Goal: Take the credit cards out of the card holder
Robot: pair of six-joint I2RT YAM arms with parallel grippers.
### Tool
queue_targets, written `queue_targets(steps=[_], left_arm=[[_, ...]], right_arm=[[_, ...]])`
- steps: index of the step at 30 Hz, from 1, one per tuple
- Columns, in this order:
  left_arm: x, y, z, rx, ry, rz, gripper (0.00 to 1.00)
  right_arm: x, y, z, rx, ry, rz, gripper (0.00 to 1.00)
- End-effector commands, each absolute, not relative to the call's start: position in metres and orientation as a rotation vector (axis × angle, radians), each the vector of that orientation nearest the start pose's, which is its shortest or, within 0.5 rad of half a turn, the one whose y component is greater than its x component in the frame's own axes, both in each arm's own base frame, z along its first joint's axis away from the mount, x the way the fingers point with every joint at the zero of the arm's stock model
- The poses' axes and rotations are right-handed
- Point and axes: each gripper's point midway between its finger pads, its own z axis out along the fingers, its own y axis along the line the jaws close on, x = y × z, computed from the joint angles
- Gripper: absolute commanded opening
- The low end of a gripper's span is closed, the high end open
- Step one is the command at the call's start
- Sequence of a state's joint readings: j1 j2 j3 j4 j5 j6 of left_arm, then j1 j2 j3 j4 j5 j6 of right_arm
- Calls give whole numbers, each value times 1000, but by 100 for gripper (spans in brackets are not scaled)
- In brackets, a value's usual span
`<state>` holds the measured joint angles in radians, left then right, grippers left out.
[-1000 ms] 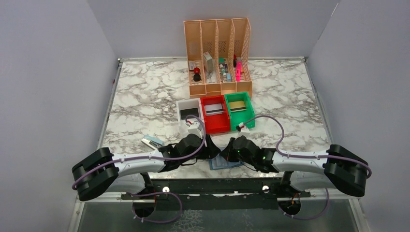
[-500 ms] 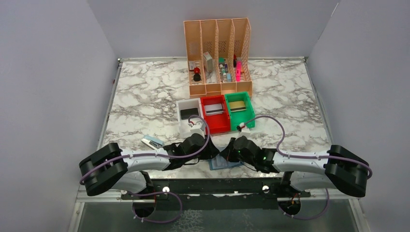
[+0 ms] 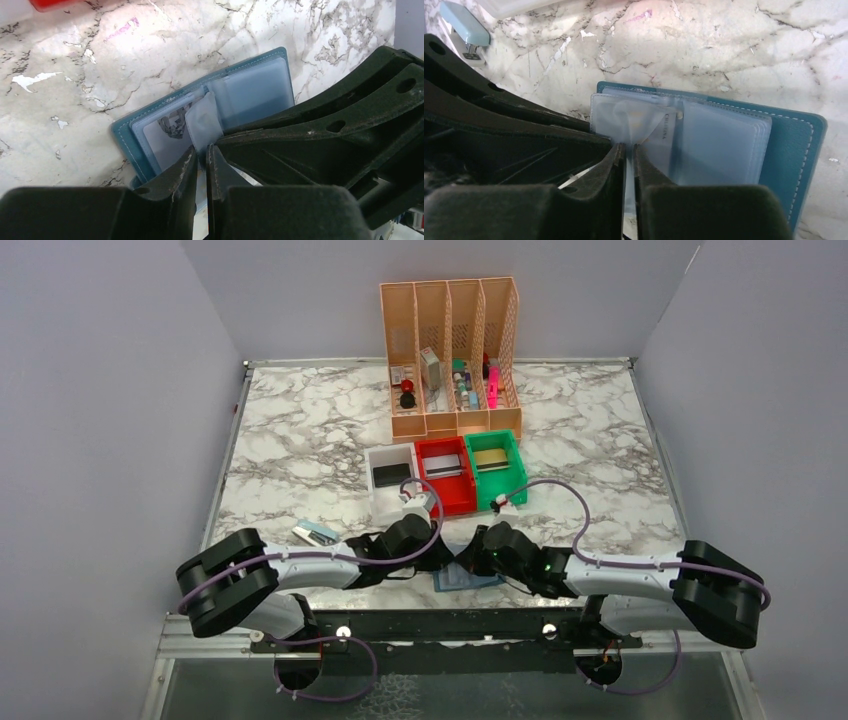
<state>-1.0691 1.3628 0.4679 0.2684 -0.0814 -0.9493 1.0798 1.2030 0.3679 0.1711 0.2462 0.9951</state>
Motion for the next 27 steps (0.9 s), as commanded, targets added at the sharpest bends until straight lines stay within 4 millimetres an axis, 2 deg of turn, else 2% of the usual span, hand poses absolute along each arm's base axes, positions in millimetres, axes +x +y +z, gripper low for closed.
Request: queue_targets(steps=[1, 6, 10, 15, 21, 24, 27], left_arm=[[153, -339, 68, 139, 2356, -1069, 16], [152, -344, 74, 161, 2346, -1094, 20], [151, -350, 81, 189, 2336, -1120, 28], [145, -361, 87, 272, 2332, -1162, 33], [134, -386, 96, 386, 2314, -1213, 37], [132, -393, 93, 411, 2325, -1215, 39], [130, -396, 80, 432, 2361, -1199, 40]], right_arm=[[162, 271, 50, 76, 2355, 789, 21], [166, 255, 56, 100, 2371, 673, 35], [168, 244, 68, 98, 2348, 631, 38], [171, 223, 81, 140, 2322, 549, 39], [173, 194, 94, 232, 2275, 480, 39], [172, 186, 101, 271, 2249, 491, 39], [171, 181, 104, 292, 2230, 517, 39]])
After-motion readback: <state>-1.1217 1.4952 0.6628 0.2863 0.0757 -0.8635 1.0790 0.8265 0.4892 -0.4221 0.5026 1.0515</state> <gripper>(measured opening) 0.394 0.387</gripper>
